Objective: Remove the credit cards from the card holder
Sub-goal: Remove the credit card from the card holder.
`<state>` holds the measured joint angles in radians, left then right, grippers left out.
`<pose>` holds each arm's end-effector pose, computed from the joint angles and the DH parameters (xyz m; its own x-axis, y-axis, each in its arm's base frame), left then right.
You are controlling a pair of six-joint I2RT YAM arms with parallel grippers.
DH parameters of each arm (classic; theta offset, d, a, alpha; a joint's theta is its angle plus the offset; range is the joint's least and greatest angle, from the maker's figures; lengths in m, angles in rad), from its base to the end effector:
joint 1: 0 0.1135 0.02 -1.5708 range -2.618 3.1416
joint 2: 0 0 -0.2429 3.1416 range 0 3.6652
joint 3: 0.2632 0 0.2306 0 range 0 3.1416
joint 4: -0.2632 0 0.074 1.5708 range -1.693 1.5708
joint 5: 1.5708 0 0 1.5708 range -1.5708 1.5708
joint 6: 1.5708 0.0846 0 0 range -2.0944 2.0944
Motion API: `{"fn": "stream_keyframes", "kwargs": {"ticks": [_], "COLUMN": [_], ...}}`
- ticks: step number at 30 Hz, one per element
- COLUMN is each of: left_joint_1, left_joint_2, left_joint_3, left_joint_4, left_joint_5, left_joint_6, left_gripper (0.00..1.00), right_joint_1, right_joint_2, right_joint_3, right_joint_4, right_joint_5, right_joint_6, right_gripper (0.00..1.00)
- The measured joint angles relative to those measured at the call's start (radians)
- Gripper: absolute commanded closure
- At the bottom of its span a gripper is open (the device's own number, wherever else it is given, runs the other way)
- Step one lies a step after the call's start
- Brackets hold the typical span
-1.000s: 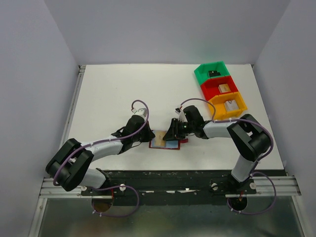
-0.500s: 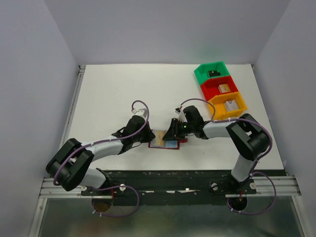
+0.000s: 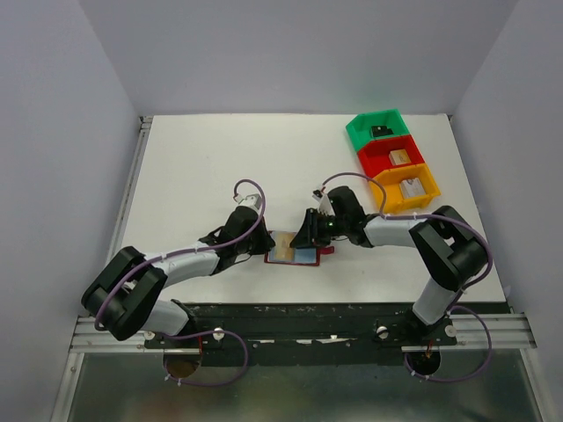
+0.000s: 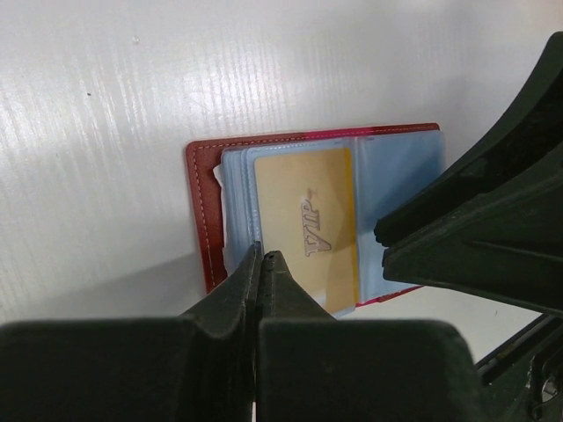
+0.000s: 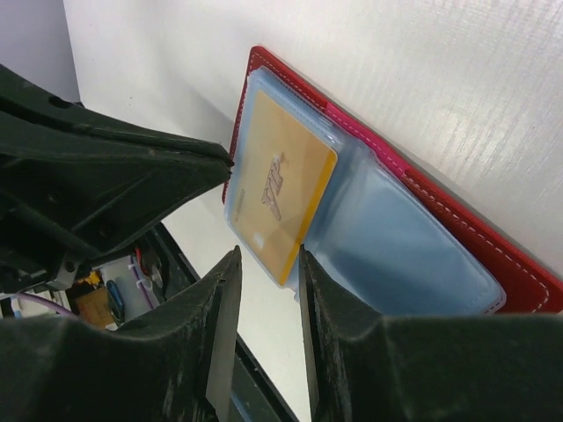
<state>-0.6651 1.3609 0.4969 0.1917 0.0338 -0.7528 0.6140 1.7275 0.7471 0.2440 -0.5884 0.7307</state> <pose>0.2214 -0.1773 0.1220 -0.7935 -0.2460 -0.5566 0.1303 0.8248 -0.5503 0.2498 0.2335 0.1049 -0.9530 0.0075 -0.3030 -0.2408 0.5881 0.7721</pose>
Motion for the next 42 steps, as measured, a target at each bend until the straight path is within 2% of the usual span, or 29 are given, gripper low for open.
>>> {"fn": "stream_keyframes", "kwargs": {"ticks": [29,42], "left_joint_1": [-0.005,-0.011], "left_joint_2": [0.035,0.035], "left_joint_3": [0.018,0.018], "left_joint_4": [-0.021,-0.021], "left_joint_5": [-0.001,-0.004], "left_joint_6": [-0.001,-0.001], "left_gripper": [1.0,1.0], "right_joint_1": [0.0,0.0], "right_joint_2": [0.051,0.06], "right_joint_3": [0.022,0.022], "right_joint_4": [0.012,0.018], "right_joint_5": [-0.023,-0.023], "right_joint_6": [0.002,0.003], "right_gripper": [0.6,0.56]}}
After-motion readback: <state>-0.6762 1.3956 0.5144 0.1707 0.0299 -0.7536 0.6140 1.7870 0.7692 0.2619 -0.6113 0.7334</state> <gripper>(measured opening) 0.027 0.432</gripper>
